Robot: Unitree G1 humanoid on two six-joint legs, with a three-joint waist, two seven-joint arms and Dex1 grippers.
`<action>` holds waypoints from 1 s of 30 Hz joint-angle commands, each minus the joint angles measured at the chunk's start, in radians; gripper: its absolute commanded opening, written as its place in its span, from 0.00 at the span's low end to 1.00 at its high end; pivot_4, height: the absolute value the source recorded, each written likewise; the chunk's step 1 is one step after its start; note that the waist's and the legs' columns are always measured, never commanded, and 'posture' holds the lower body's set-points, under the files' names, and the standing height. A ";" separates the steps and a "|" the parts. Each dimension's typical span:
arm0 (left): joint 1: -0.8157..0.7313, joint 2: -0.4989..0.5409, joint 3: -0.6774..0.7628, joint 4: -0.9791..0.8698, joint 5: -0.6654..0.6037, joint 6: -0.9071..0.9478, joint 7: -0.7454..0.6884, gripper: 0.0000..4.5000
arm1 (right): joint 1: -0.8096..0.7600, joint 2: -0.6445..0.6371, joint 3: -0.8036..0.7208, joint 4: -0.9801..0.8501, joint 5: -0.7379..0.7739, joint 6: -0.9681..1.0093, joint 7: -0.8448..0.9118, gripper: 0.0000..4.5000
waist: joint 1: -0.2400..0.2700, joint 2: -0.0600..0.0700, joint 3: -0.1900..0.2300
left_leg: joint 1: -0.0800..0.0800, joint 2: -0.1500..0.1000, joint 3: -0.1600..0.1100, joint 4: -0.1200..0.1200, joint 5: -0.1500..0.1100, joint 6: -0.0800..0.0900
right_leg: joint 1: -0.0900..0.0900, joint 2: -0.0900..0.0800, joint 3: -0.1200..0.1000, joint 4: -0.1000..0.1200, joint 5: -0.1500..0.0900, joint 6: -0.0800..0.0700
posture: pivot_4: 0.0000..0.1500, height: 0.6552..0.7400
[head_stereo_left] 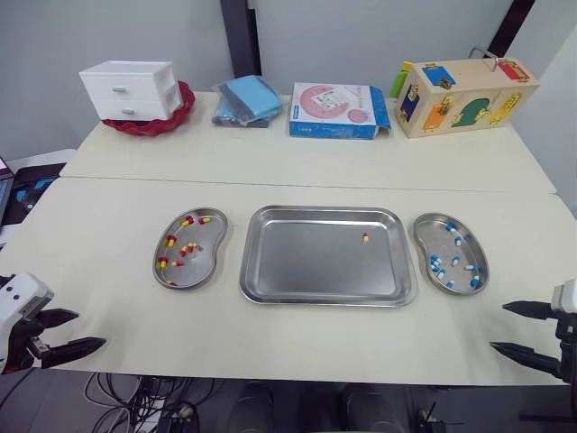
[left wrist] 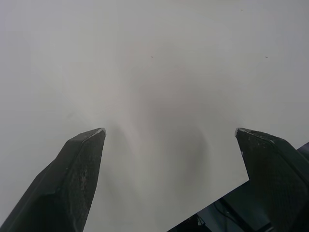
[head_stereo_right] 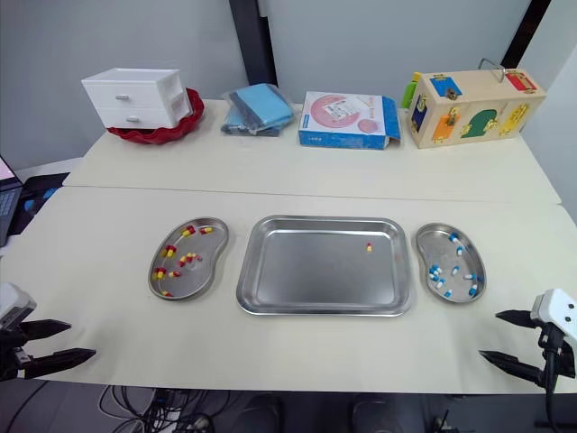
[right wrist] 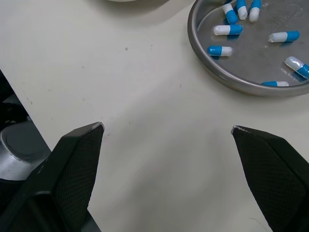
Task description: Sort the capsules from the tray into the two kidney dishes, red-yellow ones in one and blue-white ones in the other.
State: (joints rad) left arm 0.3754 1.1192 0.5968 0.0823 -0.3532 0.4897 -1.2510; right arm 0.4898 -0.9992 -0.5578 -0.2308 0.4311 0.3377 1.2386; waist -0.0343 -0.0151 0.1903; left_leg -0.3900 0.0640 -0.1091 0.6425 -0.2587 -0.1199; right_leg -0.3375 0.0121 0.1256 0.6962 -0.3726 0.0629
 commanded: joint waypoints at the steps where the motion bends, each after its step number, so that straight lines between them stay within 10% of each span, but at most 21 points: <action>1: -0.033 -0.002 0.017 -0.075 -0.035 0.021 0.001 0.99 | 0.024 0.030 -0.014 -0.083 0.021 -0.004 0.002 1.00 | 0.001 0.000 0.000 | 0.000 0.000 0.000 0.000 0.000 0.000 | 0.000 0.000 0.000 0.000 0.000 0.000 | 1.00 1.00; 16: -0.876 -0.261 -0.633 -0.221 -0.074 0.121 0.080 0.99 | 0.117 0.370 0.232 -0.449 0.008 -0.056 -0.256 1.00 | 0.004 0.000 -0.001 | -0.001 -0.001 -0.002 0.002 0.000 0.000 | 0.001 0.000 -0.001 0.001 0.000 0.000 | 1.00 1.00; 30: -1.425 -0.853 -0.939 0.727 0.282 -0.521 0.094 0.99 | 0.119 0.506 0.390 -0.517 -0.081 -0.032 -0.529 1.00 | 0.004 -0.001 -0.001 | -0.004 -0.004 -0.003 0.004 0.000 0.000 | 0.000 0.000 -0.002 0.000 0.001 0.001 | 1.00 1.00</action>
State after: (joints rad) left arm -1.0222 0.2799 -0.3450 0.7378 -0.0986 0.0429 -1.1556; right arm 0.6014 -0.4964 -0.1648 -0.7087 0.3517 0.3032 0.7318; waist -0.0306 -0.0156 0.1894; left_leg -0.3944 0.0604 -0.1125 0.6457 -0.2585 -0.1197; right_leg -0.3379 0.0120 0.1239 0.6959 -0.3719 0.0640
